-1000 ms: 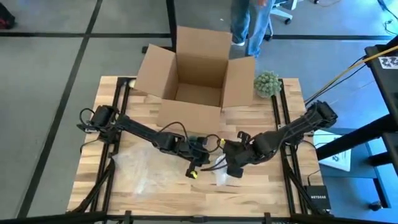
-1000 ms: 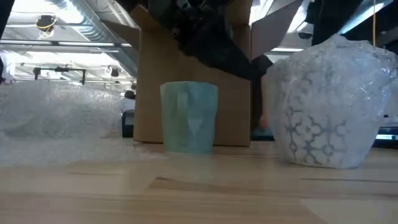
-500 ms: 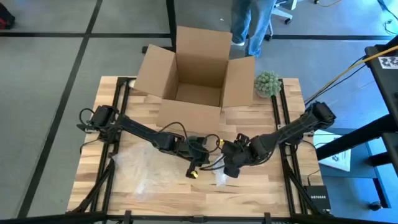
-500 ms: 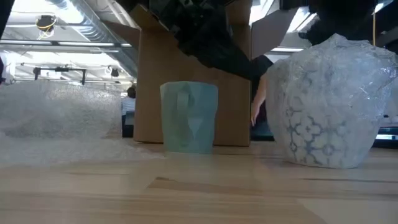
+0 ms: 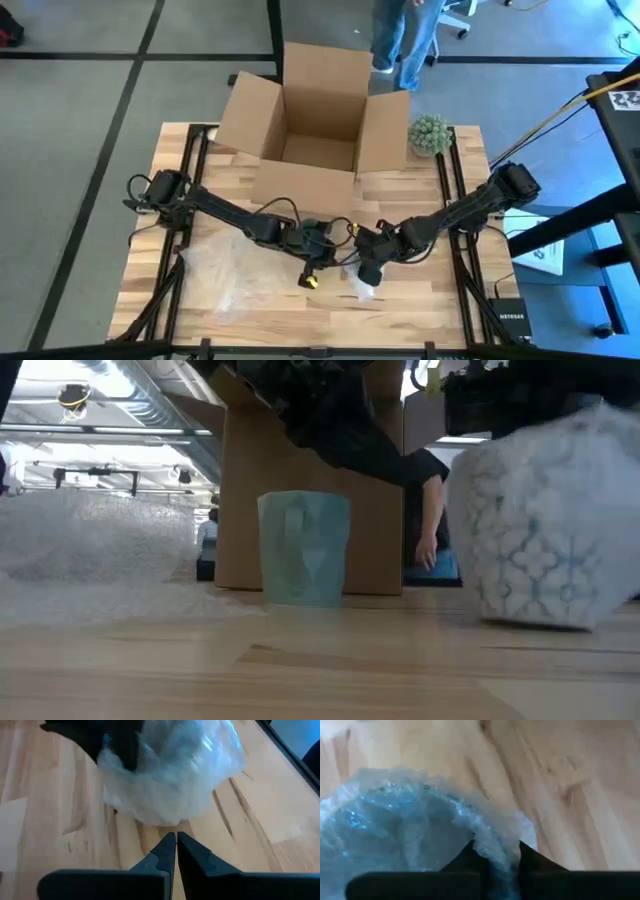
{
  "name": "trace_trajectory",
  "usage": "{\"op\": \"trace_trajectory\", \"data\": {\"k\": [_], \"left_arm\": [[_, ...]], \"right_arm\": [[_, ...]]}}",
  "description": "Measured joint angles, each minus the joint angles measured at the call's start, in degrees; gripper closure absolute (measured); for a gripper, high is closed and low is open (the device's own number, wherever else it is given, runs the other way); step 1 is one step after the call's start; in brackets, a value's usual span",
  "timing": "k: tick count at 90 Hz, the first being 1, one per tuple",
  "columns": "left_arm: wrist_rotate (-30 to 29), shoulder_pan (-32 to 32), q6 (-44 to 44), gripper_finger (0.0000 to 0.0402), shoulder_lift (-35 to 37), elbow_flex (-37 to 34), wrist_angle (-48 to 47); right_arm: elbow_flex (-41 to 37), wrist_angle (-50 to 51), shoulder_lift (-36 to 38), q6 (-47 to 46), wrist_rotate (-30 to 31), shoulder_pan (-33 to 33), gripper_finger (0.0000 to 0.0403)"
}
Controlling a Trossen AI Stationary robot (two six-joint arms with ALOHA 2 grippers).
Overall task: Wrap mug
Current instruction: Put the white mug into the brown box
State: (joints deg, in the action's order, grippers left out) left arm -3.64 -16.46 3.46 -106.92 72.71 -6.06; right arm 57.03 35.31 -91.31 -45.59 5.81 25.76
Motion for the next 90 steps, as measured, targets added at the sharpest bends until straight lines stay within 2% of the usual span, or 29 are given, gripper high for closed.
{"op": "trace_trajectory", "data": {"k": [8,25,36,48,70,76,90], "left_arm": [[-0.2,-0.8,0.1,0.0402,1.5,0.0,-1.5],[-6.1,-2.4,0.5,0.0402,6.5,0.0,-6.7],[-8.7,-3.1,1.0,0.0402,10.6,0.0,-9.2],[-10.1,-3.5,0.4,0.0402,16.3,0.0,-13.9],[-11.6,-3.4,-2.4,0.0402,26.6,0.0,-23.8],[-11.7,-3.4,-3.2,0.0402,28.9,0.0,-24.6],[-11.8,-4.2,-4.8,0.0402,32.9,0.0,-26.4]], "right_arm": [[2.4,2.1,0.9,2.9,-2.5,1.8,0.0376],[11.2,5.2,5.0,10.3,-1.2,5.4,0.0392],[18.1,5.4,6.7,16.8,3.0,6.6,0.0389],[26.2,6.9,7.7,27.3,10.7,6.4,0.0394],[38.7,6.1,7.6,43.6,30.9,-0.8,0.0394],[40.4,4.6,7.6,47.5,31.0,-4.5,0.0394],[42.7,-0.6,7.5,50.5,30.9,-13.0,0.0394]]}}
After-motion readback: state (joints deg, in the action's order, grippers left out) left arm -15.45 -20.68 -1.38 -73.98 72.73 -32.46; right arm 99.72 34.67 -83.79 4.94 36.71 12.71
